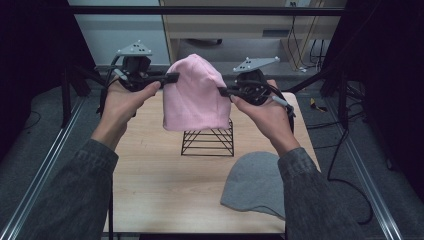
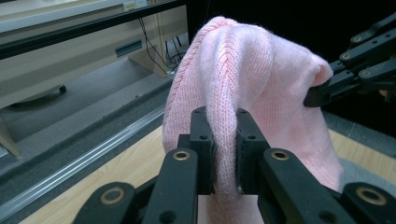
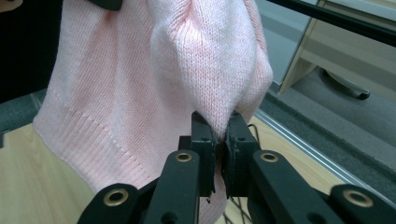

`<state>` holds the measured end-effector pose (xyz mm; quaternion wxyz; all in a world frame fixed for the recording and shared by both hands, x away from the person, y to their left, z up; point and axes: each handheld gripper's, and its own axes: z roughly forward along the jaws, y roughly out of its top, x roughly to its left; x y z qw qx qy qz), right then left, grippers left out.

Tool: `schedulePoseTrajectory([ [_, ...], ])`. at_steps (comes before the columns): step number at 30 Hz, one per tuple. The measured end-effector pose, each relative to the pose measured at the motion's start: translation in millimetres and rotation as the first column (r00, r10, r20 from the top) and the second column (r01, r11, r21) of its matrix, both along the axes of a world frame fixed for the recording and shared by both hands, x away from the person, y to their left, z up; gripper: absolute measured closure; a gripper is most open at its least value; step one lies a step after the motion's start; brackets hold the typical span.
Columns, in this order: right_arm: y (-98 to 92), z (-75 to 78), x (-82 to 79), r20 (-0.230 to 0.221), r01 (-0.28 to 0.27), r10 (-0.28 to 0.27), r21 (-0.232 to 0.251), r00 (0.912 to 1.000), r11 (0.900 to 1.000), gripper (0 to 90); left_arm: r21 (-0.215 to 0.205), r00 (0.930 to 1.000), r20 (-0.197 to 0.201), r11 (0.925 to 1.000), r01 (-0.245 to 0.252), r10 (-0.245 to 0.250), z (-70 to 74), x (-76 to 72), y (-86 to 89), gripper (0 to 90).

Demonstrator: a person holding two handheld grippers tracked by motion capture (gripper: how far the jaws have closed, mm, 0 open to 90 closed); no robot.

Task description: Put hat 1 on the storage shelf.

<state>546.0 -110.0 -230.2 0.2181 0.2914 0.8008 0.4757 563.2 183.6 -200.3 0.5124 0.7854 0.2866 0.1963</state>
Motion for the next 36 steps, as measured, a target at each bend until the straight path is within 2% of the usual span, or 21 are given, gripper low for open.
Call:
schedulePoseTrajectory([
  [4, -1.1, 0.8, 14.8, 0.01, 0.015, -0.016, 0.012, 0.9998, 1.0, 84.7, -0.005, 1.0, 0.008, 1.0, -0.004, 0.004, 2.2, 14.4, -5.8, 80.4],
  [5, -1.2, 0.0, 18.5, 0.011, 0.021, -0.021, 0.01, 0.9997, 1.0, 84.7, 0.007, 1.0, 0.005, 0.9999, -0.007, 0.007, 2.0, 18.0, -7.0, 80.4],
  [9, -2.0, -5.2, 32.5, -0.002, 0.039, -0.039, 0.002, 0.9992, 0.999, 84.7, 0.016, 0.9999, -0.006, 0.9998, -0.014, 0.014, -1.0, 29.3, -10.9, 80.4],
  [10, -2.6, -6.5, 35.4, -0.002, 0.043, -0.043, 0.005, 0.9991, 0.999, 84.8, 0.016, 0.9998, -0.006, 0.9997, -0.018, 0.018, -4.7, 34.7, -13.1, 80.3],
  [17, -5.8, -14.3, 47.6, -0.001, 0.073, -0.073, 0.001, 0.9974, 0.997, 84.8, 0.024, 0.9997, -0.002, 0.9994, -0.026, 0.026, -16.3, 48.3, -21.2, 80.3],
  [20, -8.9, -22.8, 53.2, -0.002, 0.087, -0.087, -0.014, 0.9962, 0.996, 84.8, 0.044, 0.9996, 0.006, 0.9987, -0.028, 0.027, -25.9, 56.1, -29.1, 80.3],
  [24, -12.4, -30.5, 57.0, -0.015, 0.09, -0.09, -0.016, 0.9958, 0.996, 84.8, 0.057, 0.9997, 0.014, 0.9982, -0.02, 0.019, -33.0, 60.0, -35.5, 80.2],
  [27, -15.8, -38.3, 58.8, -0.019, 0.093, -0.093, -0.018, 0.9955, 0.996, 84.7, 0.081, 0.9996, 0.026, 0.9966, -0.01, 0.008, -39.7, 60.6, -38.4, 80.1],
  [33, -21.8, -53.0, 59.3, -0.044, 0.09, -0.09, -0.009, 0.995, 0.996, 84.6, 0.075, 1.0, -0.001, 0.9972, 0.003, -0.003, -53.9, 60.2, -37.8, 80.2],
  [36, -22.1, -57.0, 58.7, -0.046, 0.086, -0.087, -0.012, 0.9952, 0.996, 84.5, 0.07, 1.0, -0.001, 0.9975, 0.005, -0.005, -57.3, 58.7, -37.3, 80.1],
])
